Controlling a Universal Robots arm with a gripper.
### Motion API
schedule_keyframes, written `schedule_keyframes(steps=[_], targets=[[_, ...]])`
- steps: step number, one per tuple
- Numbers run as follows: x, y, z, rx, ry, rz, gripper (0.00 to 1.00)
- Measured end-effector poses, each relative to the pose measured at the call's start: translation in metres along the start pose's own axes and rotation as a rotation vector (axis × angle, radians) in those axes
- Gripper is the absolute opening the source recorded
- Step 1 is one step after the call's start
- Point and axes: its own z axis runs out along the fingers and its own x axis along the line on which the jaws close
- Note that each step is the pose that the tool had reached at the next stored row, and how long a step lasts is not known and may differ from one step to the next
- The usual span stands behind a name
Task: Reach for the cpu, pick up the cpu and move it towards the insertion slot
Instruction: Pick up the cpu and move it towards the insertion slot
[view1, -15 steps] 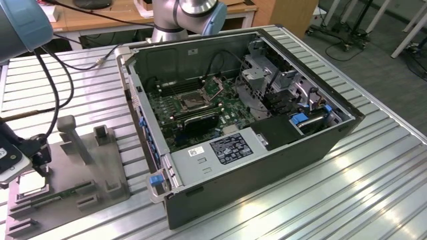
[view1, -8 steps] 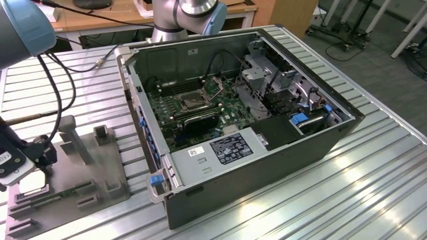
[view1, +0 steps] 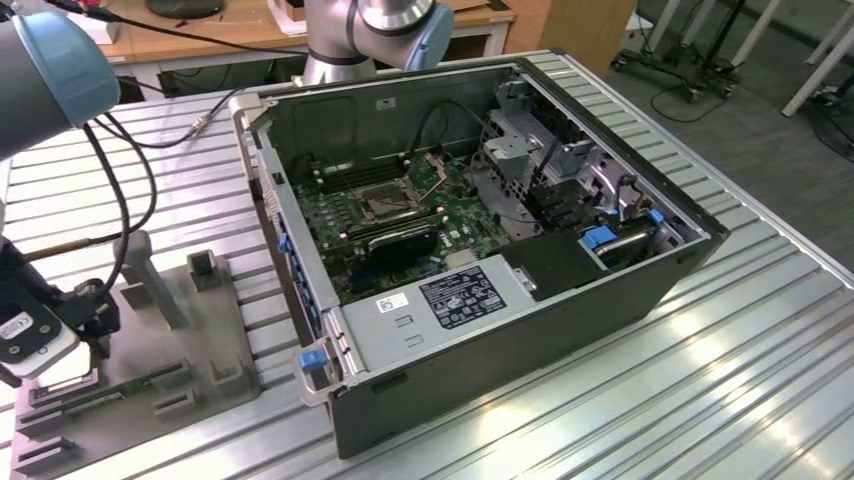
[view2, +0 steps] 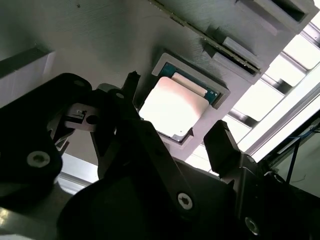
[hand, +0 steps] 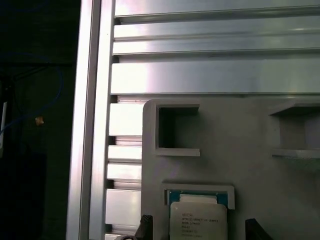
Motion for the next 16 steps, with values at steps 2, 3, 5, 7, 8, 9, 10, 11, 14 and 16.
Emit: schedule_keyframes(steps=[2,3,5,7,8,9,10,11,14,16], targets=[[0.0,0.0002,0.0024,0.0,0.0001,0.001,0.8],[0.0,0.0005,0.0037,0.0001,-0.0001,0.003,0.8],[0.0,0.0013,0.0061,0.0,-0.0005,0.012,0.8],[-0.0001,0.0013,0.0063,0.0001,-0.0004,0.014,0.78],[-0.0001,0.0014,0.0063,0.0002,-0.0004,0.014,0.78],[-0.0001,0.0014,0.0064,0.0001,-0.0004,0.014,0.78],[0.0,0.0014,0.0064,0.0001,-0.0004,0.014,0.71],[-0.0001,0.0014,0.0064,0.0001,-0.0005,0.014,0.71],[-0.0001,0.0014,0.0065,0.0,-0.0006,0.014,0.71],[0.0,0.0013,0.0065,0.0,-0.0006,0.015,0.71]])
